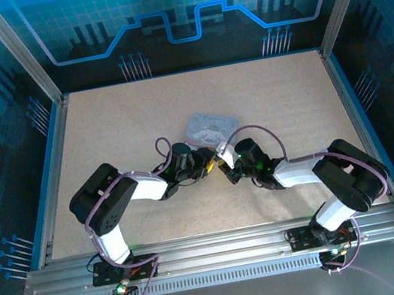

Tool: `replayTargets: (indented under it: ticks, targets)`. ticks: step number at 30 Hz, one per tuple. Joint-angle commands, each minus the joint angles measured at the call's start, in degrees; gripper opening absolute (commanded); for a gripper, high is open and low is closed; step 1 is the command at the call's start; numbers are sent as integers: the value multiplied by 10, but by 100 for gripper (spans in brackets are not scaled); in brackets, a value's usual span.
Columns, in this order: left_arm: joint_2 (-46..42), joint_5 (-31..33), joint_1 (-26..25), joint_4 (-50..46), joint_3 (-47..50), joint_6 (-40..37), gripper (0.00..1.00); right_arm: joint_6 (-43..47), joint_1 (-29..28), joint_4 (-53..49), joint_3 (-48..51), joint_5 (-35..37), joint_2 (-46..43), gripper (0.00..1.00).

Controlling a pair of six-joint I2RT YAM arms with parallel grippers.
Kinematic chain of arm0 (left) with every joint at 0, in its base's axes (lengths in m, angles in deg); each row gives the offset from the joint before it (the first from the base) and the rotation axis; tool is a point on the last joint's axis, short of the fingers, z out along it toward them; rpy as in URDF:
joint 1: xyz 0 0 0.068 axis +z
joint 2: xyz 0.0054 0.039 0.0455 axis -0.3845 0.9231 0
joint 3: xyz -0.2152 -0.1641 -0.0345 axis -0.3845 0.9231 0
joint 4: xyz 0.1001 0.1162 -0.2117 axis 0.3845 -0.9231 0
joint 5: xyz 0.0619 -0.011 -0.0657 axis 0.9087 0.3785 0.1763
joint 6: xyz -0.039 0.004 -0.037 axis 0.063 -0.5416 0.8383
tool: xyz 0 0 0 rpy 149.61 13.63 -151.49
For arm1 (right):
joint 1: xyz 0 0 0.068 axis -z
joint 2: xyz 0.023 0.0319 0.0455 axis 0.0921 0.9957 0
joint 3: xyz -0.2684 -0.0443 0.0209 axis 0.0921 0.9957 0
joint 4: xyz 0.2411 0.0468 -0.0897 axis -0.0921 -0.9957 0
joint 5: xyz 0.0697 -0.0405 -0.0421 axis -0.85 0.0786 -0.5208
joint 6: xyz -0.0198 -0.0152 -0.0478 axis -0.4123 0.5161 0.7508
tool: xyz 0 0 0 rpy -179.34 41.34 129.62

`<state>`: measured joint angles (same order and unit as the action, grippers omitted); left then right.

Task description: Unlock a padlock with a key

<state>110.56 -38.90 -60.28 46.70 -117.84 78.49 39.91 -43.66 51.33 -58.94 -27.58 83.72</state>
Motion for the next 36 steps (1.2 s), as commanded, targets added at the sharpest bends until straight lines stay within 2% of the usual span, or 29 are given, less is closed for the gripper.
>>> replayTargets:
  ticks: [1,9,14,19,22,26,36]
  targets:
    - [-34,-2,6,-22,11,-19,39,-38,12,22,15,-30,4,0]
    - [-113,18,27,-115,27,-80,52,-89,39,34,33,-68,-4,0]
    - [-187,47,53,-240,12,-163,61,-132,71,49,51,-101,-16,0]
    - [-230,68,84,-367,-34,-265,75,-156,107,26,50,-153,-25,0]
    - [-214,53,104,-429,-85,-331,80,-154,121,-22,34,-174,-26,0]
    - [-161,29,116,-489,-160,-403,81,-160,131,-50,29,-171,-23,0]
    - [-22,-11,126,-494,-278,-463,84,-179,145,-85,19,-163,-10,0]
